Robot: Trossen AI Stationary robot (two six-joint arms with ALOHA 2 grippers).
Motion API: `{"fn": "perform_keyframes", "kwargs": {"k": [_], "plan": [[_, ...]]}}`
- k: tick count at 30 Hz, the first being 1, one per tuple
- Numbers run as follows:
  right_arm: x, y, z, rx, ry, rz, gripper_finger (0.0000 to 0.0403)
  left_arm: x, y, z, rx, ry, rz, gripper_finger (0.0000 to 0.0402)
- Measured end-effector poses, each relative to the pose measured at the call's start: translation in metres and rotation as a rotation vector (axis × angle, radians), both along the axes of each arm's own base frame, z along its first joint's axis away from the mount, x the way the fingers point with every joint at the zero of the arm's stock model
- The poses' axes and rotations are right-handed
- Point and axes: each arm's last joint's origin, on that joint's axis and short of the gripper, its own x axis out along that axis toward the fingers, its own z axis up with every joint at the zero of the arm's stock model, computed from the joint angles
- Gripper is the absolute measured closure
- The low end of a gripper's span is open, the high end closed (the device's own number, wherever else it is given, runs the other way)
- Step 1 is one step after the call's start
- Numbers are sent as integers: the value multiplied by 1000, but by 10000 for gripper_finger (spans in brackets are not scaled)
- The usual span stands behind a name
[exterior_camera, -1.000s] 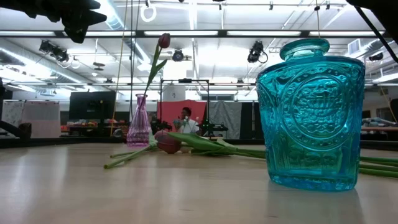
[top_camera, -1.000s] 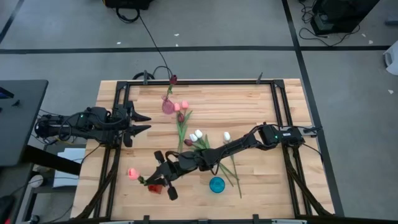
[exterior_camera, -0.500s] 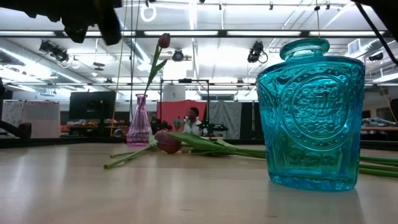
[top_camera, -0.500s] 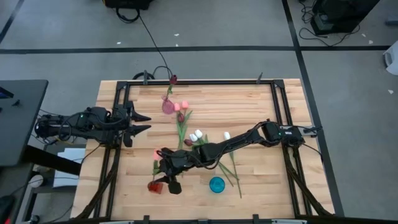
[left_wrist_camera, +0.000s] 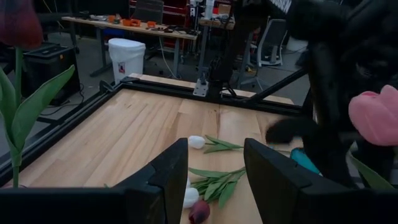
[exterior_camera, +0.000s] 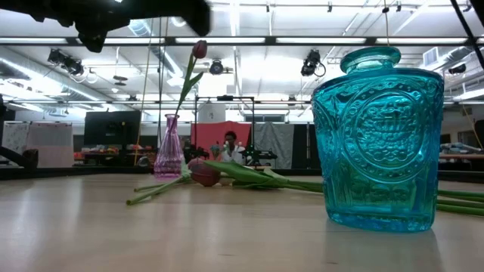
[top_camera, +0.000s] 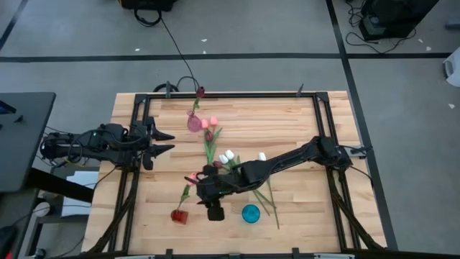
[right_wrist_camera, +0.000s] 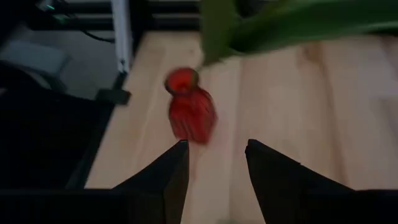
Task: Sort flowers into vase by color
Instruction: Put the right white flower into the blue vase
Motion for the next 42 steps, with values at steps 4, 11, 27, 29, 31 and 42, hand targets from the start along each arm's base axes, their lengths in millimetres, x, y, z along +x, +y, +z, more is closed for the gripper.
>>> {"fn": "perform_keyframes", "kwargs": {"k": [4,11,27,29,31,42], "plan": [[-16,-1,-3,-76,145,-76,231,0,0,0,-2,0,0,239],[-33,-9,-20,-157,348,-175,231,0,0,0,-5,1,1,239],[-117,-66,-59,-79,553,-523,232,0,0,-4,-18,40,3,239],[-133,-80,-67,-23,599,-641,234,0,0,-4,-18,41,3,239],[-146,-91,-75,65,650,-764,238,0,0,-4,-18,41,4,239],[-168,-91,-102,234,883,-991,263,-1,0,-4,-18,41,18,239]]}}
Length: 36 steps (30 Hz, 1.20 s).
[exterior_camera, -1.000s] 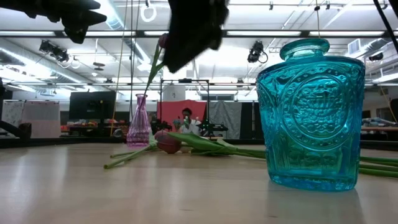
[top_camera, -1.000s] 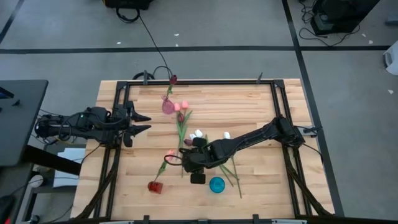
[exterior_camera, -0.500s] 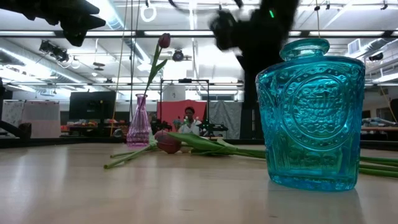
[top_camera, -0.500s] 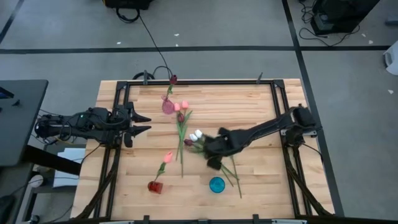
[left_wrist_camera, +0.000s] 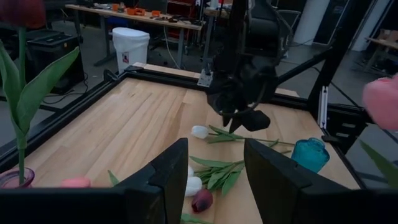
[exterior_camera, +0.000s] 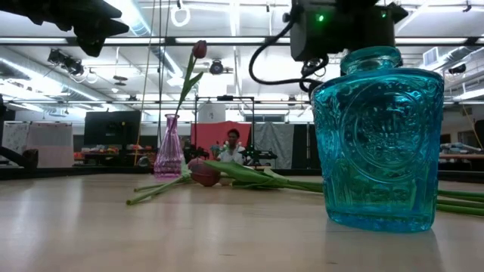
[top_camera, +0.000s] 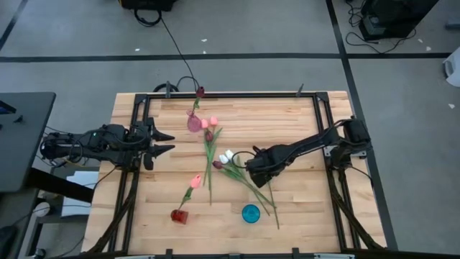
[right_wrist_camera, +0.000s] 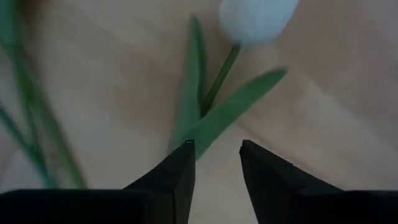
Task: Sort flowers into vase by color
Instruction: Put the right white flower into the blue vase
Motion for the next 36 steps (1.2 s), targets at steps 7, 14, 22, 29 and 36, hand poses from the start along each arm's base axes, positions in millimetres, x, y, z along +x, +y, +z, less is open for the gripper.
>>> {"fn": "perform_keyframes", "kwargs": {"k": [7,14,22,29,36], "plan": [[-3,23,0,58,2,-32,267,0,0,0,-9,-1,2,239],[-6,37,-3,60,-23,-47,267,0,0,0,-10,-1,2,239],[-12,46,-17,40,-76,-52,268,0,0,0,-10,-1,2,239],[-17,47,-25,26,-83,-50,292,0,0,0,-9,-1,2,239],[-18,46,-25,-8,-82,-15,384,0,0,0,-9,-1,2,239]]}}
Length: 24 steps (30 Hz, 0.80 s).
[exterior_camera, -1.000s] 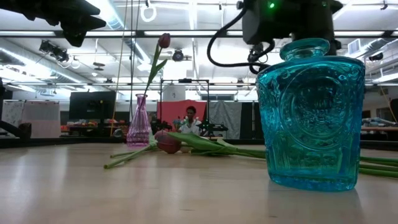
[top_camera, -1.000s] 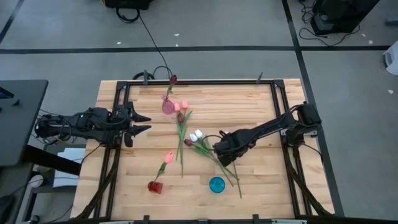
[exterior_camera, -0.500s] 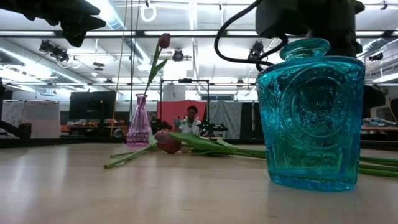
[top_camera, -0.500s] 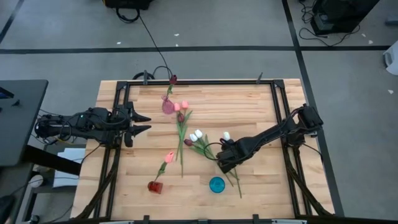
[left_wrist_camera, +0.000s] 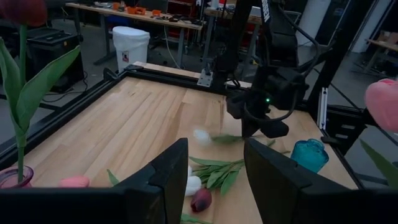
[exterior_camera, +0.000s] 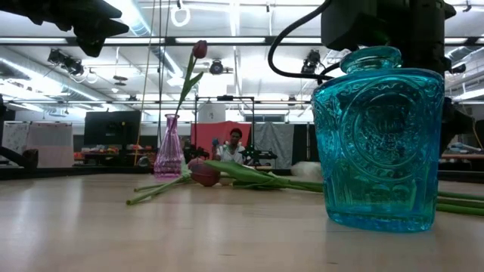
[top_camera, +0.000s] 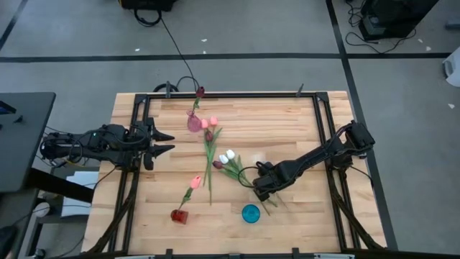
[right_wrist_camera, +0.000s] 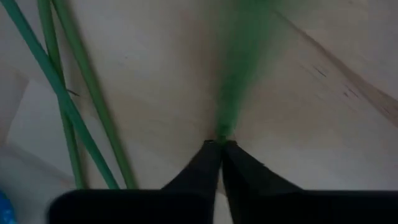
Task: Sort flowers into vase by color
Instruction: Put the right white flower into the blue vase
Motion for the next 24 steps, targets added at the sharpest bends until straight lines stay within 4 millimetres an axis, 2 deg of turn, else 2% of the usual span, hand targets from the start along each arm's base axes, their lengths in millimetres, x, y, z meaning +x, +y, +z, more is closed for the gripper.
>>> {"fn": "perform_keyframes", "kwargs": {"k": [6,9,14,24], "plan": [[-4,-3,2,-68,22,45,389,0,0,0,-7,-1,1,239],[-12,-7,11,-152,23,67,397,0,0,0,-13,-1,2,239],[-18,1,49,-273,-188,192,397,0,0,0,-14,-2,2,239],[-11,35,122,-469,-838,375,396,0,0,0,-14,-1,2,239]]}}
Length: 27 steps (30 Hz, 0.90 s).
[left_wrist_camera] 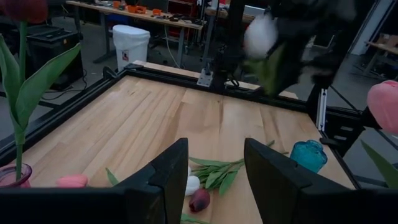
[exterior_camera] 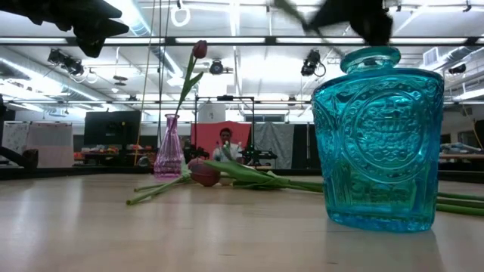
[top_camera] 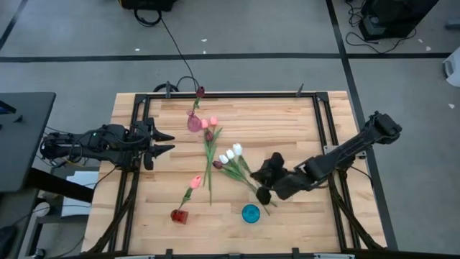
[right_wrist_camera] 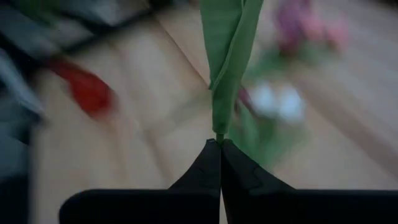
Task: Sort flowers into vase by color
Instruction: Put the right white flower into the blue vase
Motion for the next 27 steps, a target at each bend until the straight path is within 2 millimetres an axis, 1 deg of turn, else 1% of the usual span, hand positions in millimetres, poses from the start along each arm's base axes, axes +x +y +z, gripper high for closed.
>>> {"fn": "perform_keyframes", "kwargs": {"k": [3,5,11,15,18,23,27], "plan": [[3,13,17,-39,-152,76,396,0,0,0,0,0,0,239],[4,19,24,-54,-213,114,396,0,0,0,0,0,0,239],[4,27,34,-47,-311,151,395,0,0,0,0,0,0,239],[4,28,37,-37,-334,155,395,0,0,0,0,0,1,239],[6,30,33,-37,-331,154,395,0,0,0,0,0,0,239],[19,38,12,-49,-290,165,395,0,0,0,0,0,0,239],[25,41,1,-51,-275,163,395,0,0,0,0,0,0,239]]}}
